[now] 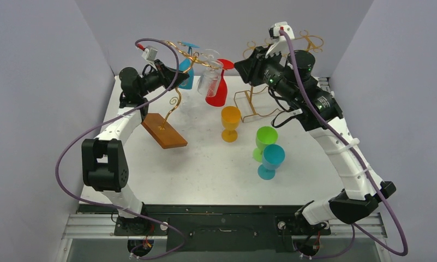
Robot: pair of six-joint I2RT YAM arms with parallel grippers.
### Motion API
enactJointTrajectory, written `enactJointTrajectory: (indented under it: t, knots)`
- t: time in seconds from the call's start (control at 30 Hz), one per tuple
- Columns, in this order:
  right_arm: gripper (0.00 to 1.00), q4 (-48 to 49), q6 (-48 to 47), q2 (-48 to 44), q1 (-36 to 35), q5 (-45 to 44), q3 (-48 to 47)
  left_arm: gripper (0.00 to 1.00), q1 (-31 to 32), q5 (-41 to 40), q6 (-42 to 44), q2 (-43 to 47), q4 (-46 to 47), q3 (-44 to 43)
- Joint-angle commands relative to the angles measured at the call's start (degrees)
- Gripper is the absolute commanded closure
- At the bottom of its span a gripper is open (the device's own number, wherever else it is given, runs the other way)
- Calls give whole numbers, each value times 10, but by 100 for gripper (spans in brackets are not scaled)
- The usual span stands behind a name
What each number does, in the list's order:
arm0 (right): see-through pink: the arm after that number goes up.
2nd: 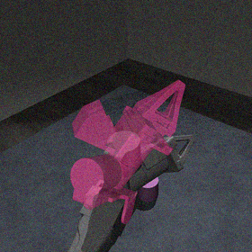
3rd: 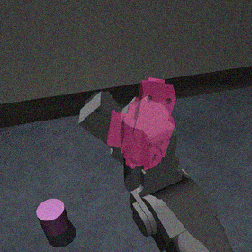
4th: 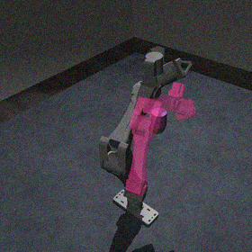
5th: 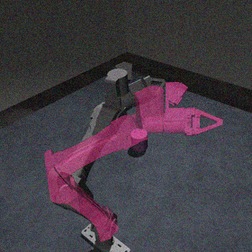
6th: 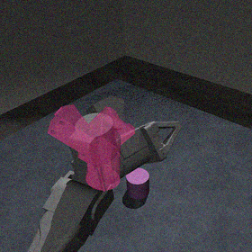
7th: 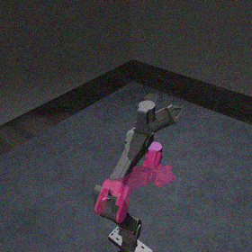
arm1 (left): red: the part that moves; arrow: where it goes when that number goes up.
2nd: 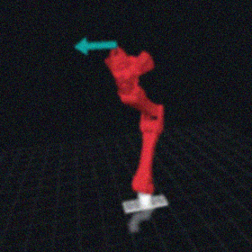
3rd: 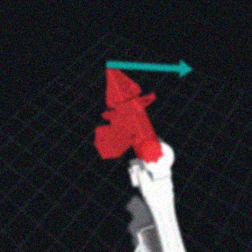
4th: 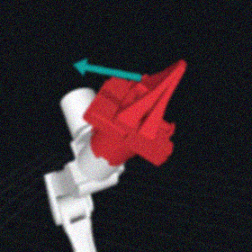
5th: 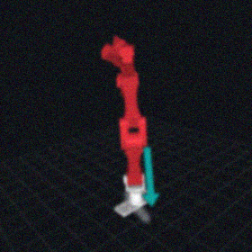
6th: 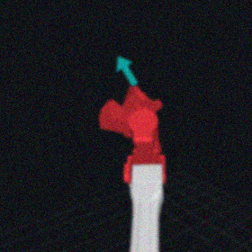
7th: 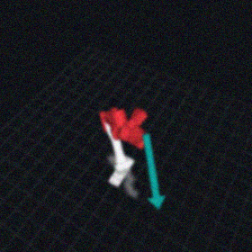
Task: Place the wine glass upside down on the wine glass rack
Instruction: Adjust the wine rack at the center of the board.
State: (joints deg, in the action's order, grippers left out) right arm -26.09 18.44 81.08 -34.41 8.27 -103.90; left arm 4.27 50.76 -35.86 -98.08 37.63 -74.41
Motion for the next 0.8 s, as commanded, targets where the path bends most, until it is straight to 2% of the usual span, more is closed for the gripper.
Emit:
enactJointTrajectory:
  t: [0.0,0.07,0.3,0.6,0.77]
  knots:
    - [72,-27,-2,8,10,-12,-72,100,-8,-7,-34,88,157,-18]
    - [64,-35,13,34,15,-7,-100,100,-9,-4,-35,93,163,-13]
    - [59,-55,48,160,23,44,-224,100,-14,8,-42,113,174,16]
    - [57,-13,74,231,25,122,-262,100,-14,29,-54,169,174,59]
    - [57,35,97,237,26,180,-239,100,-11,34,-62,201,164,77]
